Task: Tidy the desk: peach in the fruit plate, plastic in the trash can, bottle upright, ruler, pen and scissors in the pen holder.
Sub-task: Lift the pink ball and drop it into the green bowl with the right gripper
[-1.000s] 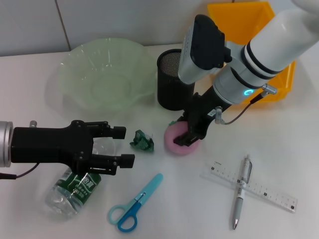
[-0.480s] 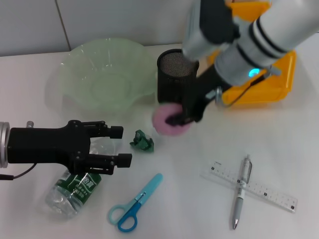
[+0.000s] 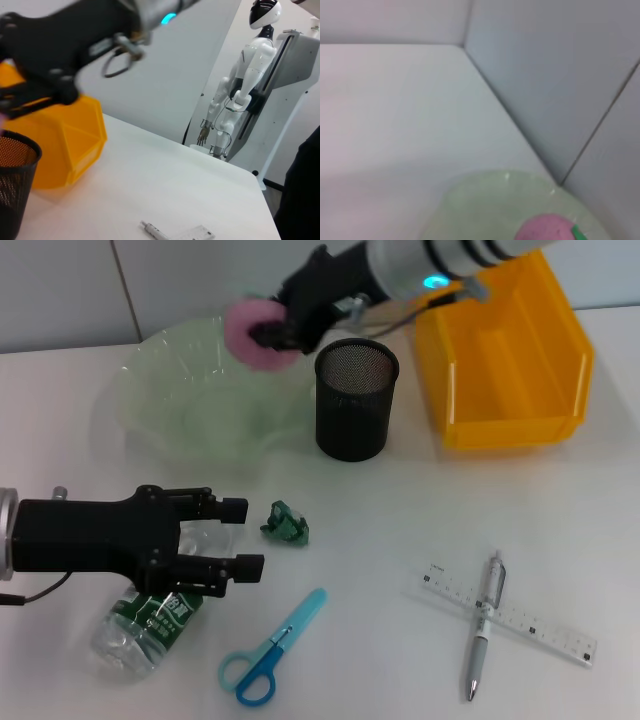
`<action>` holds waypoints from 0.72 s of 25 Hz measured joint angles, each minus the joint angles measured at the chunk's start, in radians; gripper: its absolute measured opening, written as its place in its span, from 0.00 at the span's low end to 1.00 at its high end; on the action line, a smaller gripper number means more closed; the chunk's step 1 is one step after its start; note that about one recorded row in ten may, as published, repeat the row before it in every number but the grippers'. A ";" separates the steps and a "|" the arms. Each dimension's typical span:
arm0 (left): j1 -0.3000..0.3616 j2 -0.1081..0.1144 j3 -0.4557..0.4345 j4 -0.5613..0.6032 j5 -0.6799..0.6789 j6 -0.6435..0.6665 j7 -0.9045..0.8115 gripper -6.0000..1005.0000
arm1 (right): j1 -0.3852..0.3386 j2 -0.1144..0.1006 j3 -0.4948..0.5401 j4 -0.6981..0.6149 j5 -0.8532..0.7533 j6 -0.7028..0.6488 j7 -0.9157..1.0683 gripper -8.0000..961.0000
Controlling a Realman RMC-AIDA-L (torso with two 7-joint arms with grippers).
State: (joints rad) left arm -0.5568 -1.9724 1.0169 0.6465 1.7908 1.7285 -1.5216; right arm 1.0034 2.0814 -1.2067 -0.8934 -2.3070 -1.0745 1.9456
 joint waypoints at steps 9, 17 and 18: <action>0.003 0.002 -0.001 0.001 -0.003 0.010 0.000 0.80 | 0.172 0.008 -0.068 0.409 0.271 0.377 -0.209 0.25; 0.003 0.002 -0.001 0.001 -0.001 0.016 0.002 0.80 | 0.170 0.011 -0.223 0.442 0.433 0.455 -0.226 0.20; 0.003 0.001 -0.001 0.001 -0.002 0.022 0.006 0.80 | 0.169 0.011 -0.223 0.445 0.434 0.457 -0.225 0.19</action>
State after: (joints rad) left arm -0.5537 -1.9712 1.0154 0.6474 1.7891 1.7508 -1.5153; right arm 1.1723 2.0923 -1.4300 -0.4487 -1.8730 -0.6175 1.7210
